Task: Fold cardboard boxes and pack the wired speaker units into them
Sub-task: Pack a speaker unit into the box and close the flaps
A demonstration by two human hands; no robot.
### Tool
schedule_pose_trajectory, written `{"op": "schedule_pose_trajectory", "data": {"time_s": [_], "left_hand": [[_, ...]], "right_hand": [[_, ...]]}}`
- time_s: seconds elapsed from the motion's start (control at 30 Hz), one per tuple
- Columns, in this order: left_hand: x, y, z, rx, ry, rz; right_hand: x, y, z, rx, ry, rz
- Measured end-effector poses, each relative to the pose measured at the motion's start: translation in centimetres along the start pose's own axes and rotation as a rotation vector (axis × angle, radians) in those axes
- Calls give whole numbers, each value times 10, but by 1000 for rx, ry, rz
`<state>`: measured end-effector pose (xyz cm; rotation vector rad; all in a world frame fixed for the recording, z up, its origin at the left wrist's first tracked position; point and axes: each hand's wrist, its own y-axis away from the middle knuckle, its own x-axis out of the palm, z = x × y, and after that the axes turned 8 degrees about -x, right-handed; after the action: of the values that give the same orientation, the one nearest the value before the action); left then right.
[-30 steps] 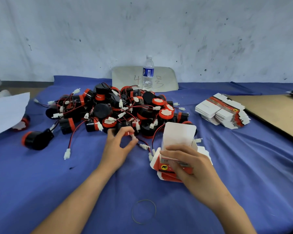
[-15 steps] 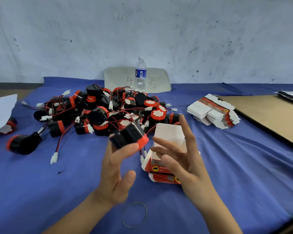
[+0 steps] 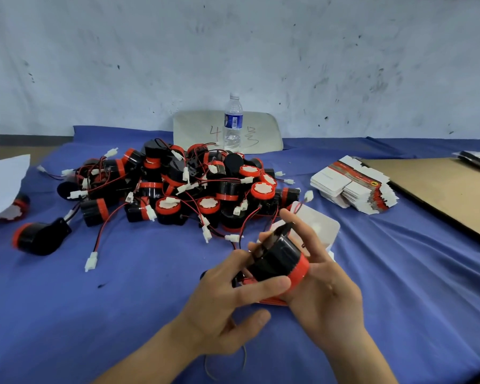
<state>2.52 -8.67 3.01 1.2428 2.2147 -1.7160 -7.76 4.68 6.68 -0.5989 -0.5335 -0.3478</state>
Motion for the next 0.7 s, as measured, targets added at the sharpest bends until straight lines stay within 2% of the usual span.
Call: {"op": "schedule_pose_trajectory", "data": {"time_s": [0.1,0.2,0.33,0.4,0.47,0.57,0.7], "left_hand": [[5,0,3,-8,-146,-21],[7,-4,9,-33,-262,-50],[-4,-4,27,-337,-389,-148],[-10,0,39,-523,-387,-210],[-14,1,46,-621,-362,-316],[-19,-4,33,-546,-149,-385],[-4,-5,-1,-335,1,-142]], "right_hand": [[-2,-1,-3,-28,-18,-83],[0,-1,1,-122,93,-140],[-3,-2,14,-219,194,-253],[-7,-2,20,-286,215,-291],[-7,-2,22,-348,266,-319],[-2,-1,18,-385,386,-355],[8,3,-2,-347,563,-406]]}}
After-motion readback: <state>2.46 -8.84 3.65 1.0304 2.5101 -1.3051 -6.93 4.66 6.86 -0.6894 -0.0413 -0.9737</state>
